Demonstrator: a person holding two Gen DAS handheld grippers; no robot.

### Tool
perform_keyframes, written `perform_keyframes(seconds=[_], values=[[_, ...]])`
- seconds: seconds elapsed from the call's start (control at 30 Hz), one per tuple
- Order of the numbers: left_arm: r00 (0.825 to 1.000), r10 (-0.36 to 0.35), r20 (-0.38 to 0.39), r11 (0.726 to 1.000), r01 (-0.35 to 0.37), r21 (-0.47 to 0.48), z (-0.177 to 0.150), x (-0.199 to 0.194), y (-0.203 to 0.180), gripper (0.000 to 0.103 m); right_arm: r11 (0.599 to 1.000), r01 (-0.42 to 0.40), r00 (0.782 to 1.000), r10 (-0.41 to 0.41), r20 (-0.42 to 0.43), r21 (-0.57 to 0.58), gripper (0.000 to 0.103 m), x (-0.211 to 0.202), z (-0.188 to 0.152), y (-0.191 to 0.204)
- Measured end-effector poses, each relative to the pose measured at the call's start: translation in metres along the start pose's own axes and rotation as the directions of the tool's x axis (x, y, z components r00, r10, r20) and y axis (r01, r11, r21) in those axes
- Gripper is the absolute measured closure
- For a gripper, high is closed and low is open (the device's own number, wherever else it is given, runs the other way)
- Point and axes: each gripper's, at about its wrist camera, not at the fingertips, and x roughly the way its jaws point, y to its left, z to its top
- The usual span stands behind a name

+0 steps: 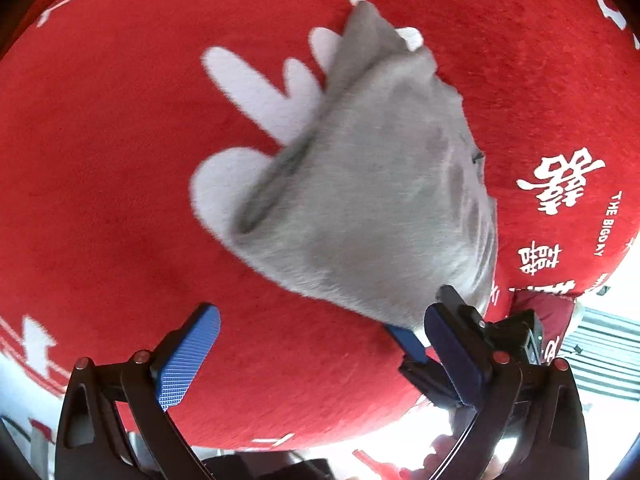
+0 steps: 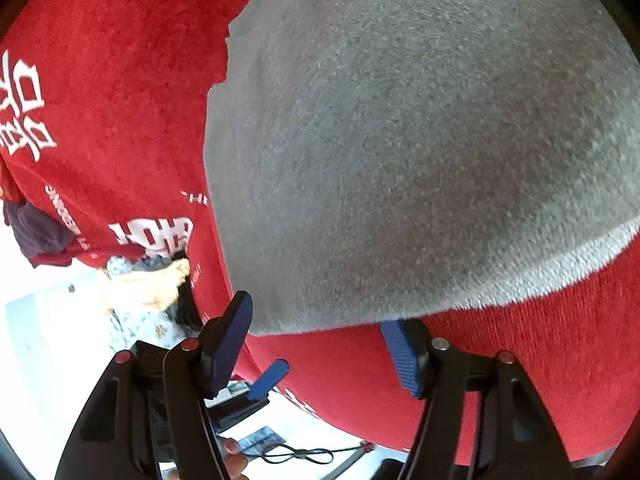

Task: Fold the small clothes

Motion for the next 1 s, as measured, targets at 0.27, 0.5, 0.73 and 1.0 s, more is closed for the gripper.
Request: perform_keyframes(seconds=[0.27,0.5,0.73,1.0], values=[[0.998,-0.045,0.048,0.999,0.045,-0.009,0.005,0.010,-0.018,0.001,0.997,-0.077,0.997,0.077,0.004,0.013,0.088,-0.003,0.018,0.008],[0.989,-0.114,0.092,0.993,0.116,-0.017,0.017,0.024,-0.037,0.001,0.993,-0.109,0.993,0.107,-0.041,-0.043,0.092,-0.010,0.016,0.022],[0.985,-0.077,0.153,0.997,0.079,-0.010,0.039,0.042,-0.053,0.001,0.994,-0.049,0.995,0.041,-0.089,-0.095,0.092,0.001,0.014,0.023],[0.985,-0.003,0.175,0.992,-0.019,0.124,0.040,0.051,-0.067,0.001,0.980,0.069,0.980,-0.101,-0.169,-0.186,0.089,-0.001,0.009,0.020]])
